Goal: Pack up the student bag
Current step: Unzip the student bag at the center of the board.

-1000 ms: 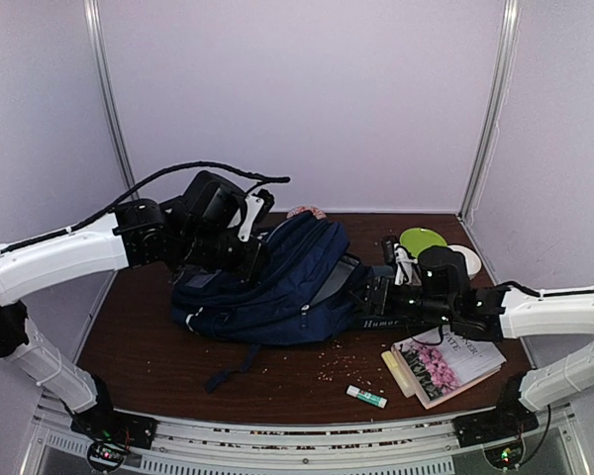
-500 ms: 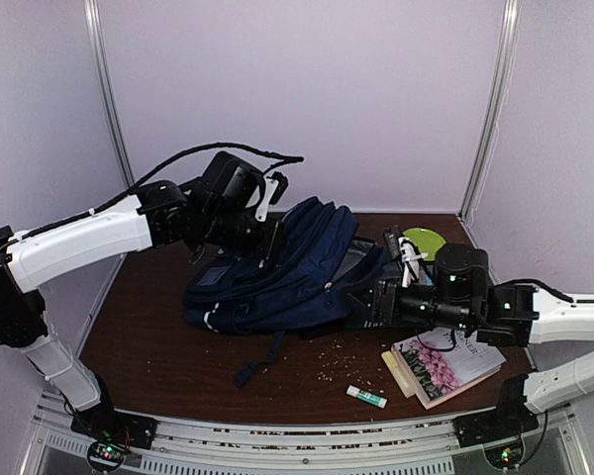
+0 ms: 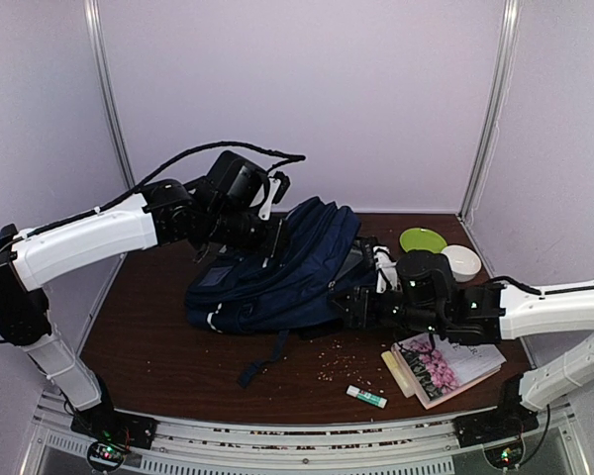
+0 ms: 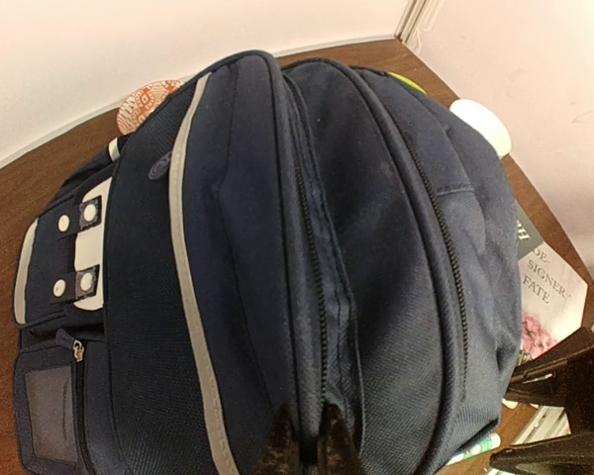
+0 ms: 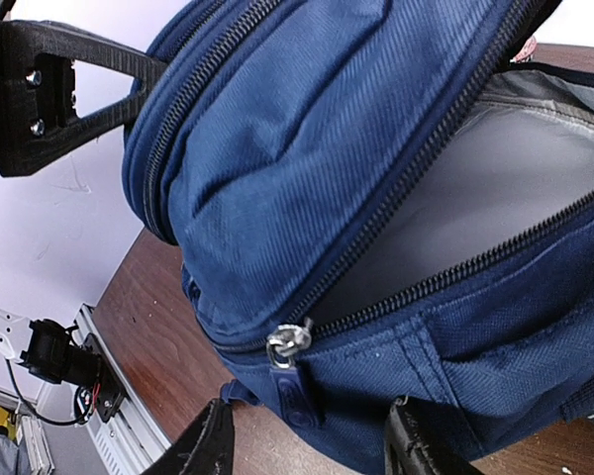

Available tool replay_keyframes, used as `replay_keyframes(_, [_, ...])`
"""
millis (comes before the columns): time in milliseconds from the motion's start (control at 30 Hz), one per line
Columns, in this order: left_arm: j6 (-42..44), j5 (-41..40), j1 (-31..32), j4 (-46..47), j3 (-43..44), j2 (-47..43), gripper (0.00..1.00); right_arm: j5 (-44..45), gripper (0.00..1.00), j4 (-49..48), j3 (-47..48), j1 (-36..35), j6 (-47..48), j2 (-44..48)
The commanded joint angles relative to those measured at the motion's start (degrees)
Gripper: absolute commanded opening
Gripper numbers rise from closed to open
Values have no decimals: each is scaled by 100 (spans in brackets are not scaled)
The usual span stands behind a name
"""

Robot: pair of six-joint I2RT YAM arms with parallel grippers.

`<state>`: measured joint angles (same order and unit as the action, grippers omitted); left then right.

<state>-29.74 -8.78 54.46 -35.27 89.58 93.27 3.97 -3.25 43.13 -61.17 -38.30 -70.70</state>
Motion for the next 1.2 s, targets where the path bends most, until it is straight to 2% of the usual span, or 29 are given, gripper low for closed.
replay_keyframes(0, [-10,-19,-14,1031,209,-231,0,314,50,81,285,-26,36,-174])
replay_keyframes(233, [-16,-35,-13,1031,222,-231,0,718,36,613,633,-178,169,-452])
replay_keyframes(467, [-15,-54,-14,1031,231,-194,0,997,31,913,837,-289,255,-643])
replay_keyframes(900, [-7,-105,-14,997,327,-112,0,1050,0,962,819,-384,426,-516])
replay_keyframes(1067, [-16,-149,-23,978,350,-88,0,1051,0,934,647,-391,501,-358])
replay_keyframes(1167, [-70,-130,-55,977,366,-47,0,767,0,773,482,-411,660,-250])
